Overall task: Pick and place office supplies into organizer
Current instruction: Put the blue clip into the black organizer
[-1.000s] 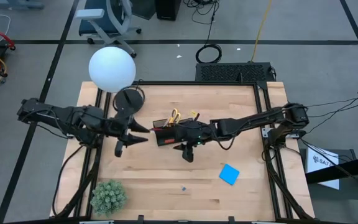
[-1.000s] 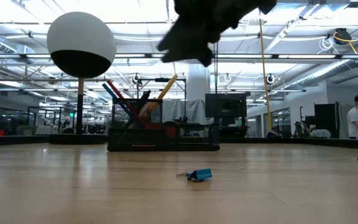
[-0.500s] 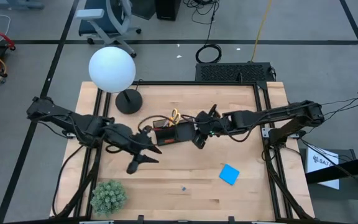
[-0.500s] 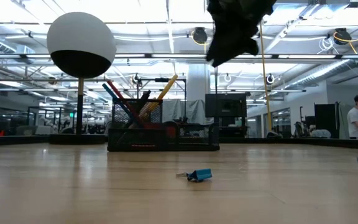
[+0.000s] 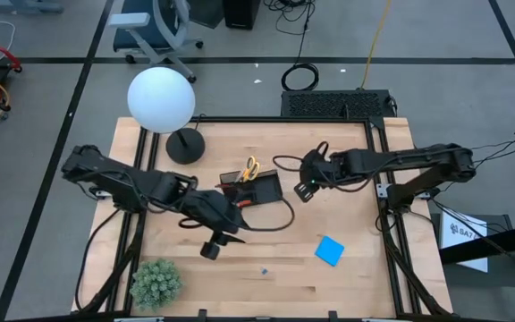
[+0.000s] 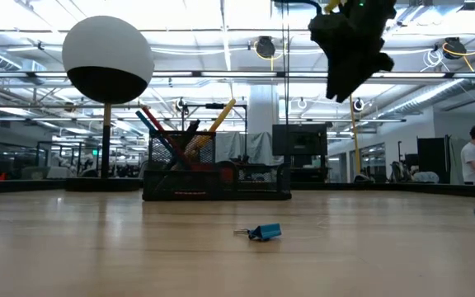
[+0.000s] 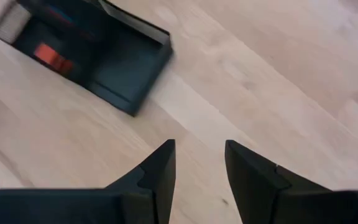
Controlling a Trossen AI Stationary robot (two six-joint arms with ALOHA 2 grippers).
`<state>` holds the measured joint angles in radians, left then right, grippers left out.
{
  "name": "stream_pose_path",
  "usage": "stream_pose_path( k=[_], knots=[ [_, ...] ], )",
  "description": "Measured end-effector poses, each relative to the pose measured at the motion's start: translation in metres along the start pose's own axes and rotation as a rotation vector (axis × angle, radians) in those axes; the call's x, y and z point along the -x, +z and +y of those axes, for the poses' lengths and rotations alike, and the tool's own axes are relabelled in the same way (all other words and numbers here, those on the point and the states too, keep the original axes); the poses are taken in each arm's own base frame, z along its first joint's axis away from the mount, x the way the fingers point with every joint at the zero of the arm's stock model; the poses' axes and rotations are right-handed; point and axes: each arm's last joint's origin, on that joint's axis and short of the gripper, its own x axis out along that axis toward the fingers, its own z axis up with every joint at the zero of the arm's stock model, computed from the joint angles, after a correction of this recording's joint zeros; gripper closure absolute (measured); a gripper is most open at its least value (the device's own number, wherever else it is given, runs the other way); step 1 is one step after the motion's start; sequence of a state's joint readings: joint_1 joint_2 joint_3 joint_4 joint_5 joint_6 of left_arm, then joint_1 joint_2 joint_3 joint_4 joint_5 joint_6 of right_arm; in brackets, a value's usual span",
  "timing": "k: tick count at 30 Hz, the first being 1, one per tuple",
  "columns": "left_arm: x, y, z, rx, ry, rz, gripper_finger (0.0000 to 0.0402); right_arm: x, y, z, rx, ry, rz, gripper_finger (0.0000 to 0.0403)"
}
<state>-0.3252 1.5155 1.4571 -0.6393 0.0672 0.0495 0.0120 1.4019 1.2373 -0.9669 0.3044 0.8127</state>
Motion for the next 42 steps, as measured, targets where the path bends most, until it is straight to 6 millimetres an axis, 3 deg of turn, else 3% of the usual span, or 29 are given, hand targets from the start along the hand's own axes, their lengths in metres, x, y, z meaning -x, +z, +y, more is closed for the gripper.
stream_pose_path(
  k=[11, 24, 29, 35, 42],
  knots=[
    [-0.065, -0.017, -0.005, -0.088, -0.096, 0.161, 0.0241, 0.001, -0.014, -0.04, -0.09, 0.066, 0.084, 0.0273],
    [-0.085, -0.024, 0.002, -0.155, -0.147, 0.18, 0.0241, -0.025, -0.068, -0.075, -0.325, 0.291, 0.062, 0.0273],
    [-0.092, -0.024, 0.004, -0.179, -0.171, 0.162, 0.0241, -0.03, -0.078, -0.081, -0.386, 0.379, 0.014, 0.0273],
    [-0.103, -0.018, 0.005, -0.191, -0.196, 0.183, 0.0241, -0.028, -0.075, -0.08, -0.418, 0.46, -0.08, 0.0273],
    [-0.134, -0.003, 0.006, -0.261, -0.223, 0.247, 0.0241, -0.027, -0.073, -0.079, -0.42, 0.476, -0.112, 0.0273]
  ],
)
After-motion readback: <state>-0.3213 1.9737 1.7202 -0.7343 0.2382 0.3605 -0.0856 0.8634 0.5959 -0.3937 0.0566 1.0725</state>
